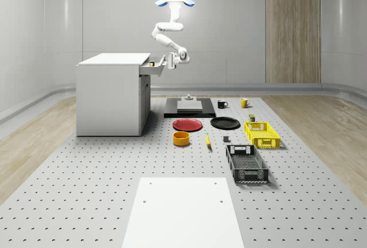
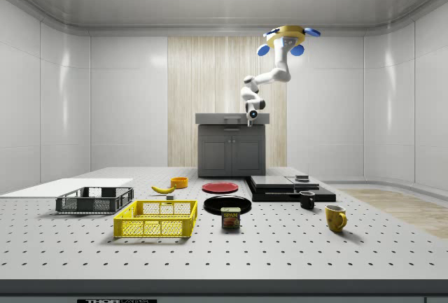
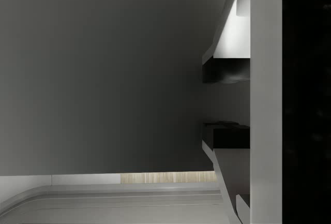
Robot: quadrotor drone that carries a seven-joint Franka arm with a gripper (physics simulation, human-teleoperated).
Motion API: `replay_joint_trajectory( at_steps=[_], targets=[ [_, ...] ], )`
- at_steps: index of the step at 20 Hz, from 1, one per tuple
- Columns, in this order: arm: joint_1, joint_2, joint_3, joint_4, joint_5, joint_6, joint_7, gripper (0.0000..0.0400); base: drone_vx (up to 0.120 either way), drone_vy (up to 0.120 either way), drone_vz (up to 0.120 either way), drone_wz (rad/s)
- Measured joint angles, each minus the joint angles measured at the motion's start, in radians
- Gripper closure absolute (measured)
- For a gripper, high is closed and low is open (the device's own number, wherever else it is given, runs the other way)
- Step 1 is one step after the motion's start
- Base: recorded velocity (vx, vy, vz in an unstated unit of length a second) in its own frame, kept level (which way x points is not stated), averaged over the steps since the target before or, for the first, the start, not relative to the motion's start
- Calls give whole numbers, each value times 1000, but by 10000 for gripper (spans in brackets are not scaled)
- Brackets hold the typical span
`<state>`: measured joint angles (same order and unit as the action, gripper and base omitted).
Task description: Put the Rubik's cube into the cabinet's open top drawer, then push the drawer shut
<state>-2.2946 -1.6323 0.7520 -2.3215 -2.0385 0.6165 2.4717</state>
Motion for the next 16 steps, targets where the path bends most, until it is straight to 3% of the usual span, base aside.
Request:
replay_joint_trajectory(
  at_steps=[2, 11, 13, 16],
  targets=[
    [10, -12, -30, -23, 4, 17, 60, 295, 0, 0, 0, 0],
    [159, -54, -54, -48, -222, 46, -155, 295, 0, 0, 0, 0],
    [177, -55, -86, -67, -236, 52, -94, 295, 0, 0, 0, 0],
    [230, -60, -88, -66, -323, 61, -183, 295, 0, 0, 0, 0]
  ],
)
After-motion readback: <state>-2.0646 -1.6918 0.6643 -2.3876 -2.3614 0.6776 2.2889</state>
